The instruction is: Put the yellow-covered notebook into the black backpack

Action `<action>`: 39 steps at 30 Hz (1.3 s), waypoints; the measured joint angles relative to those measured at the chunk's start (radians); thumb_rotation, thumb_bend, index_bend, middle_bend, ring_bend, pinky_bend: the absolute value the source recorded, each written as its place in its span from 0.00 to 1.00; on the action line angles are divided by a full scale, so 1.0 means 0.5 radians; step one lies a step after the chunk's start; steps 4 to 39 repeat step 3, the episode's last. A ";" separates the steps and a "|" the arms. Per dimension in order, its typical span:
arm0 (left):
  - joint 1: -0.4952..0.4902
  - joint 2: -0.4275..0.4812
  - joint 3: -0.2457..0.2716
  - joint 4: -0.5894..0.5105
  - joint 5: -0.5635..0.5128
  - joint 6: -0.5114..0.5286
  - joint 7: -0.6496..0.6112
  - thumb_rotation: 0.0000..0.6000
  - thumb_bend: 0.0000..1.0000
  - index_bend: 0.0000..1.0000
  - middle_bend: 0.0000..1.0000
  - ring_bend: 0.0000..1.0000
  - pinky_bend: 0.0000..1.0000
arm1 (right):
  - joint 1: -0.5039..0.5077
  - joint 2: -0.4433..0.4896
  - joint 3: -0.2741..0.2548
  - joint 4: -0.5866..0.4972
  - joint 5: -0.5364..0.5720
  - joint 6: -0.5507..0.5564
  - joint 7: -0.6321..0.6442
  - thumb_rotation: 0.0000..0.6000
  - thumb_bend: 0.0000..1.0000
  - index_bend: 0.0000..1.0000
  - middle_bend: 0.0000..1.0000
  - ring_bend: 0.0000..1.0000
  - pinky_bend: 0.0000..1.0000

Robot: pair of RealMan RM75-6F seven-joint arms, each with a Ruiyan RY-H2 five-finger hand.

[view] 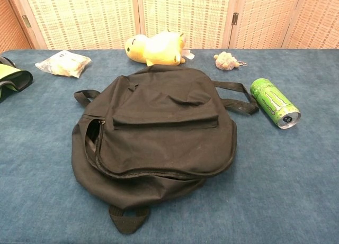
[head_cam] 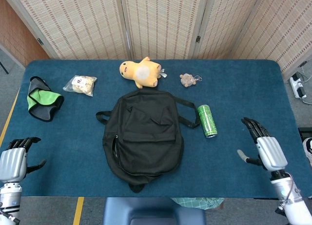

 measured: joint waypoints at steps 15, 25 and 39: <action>0.036 0.010 0.024 -0.019 0.076 0.066 0.002 1.00 0.11 0.36 0.40 0.33 0.24 | -0.087 -0.001 -0.060 0.062 -0.050 0.125 0.033 0.99 0.32 0.00 0.06 0.02 0.08; 0.036 0.010 0.024 -0.019 0.076 0.066 0.002 1.00 0.11 0.36 0.40 0.33 0.24 | -0.087 -0.001 -0.060 0.062 -0.050 0.125 0.033 0.99 0.32 0.00 0.06 0.02 0.08; 0.036 0.010 0.024 -0.019 0.076 0.066 0.002 1.00 0.11 0.36 0.40 0.33 0.24 | -0.087 -0.001 -0.060 0.062 -0.050 0.125 0.033 0.99 0.32 0.00 0.06 0.02 0.08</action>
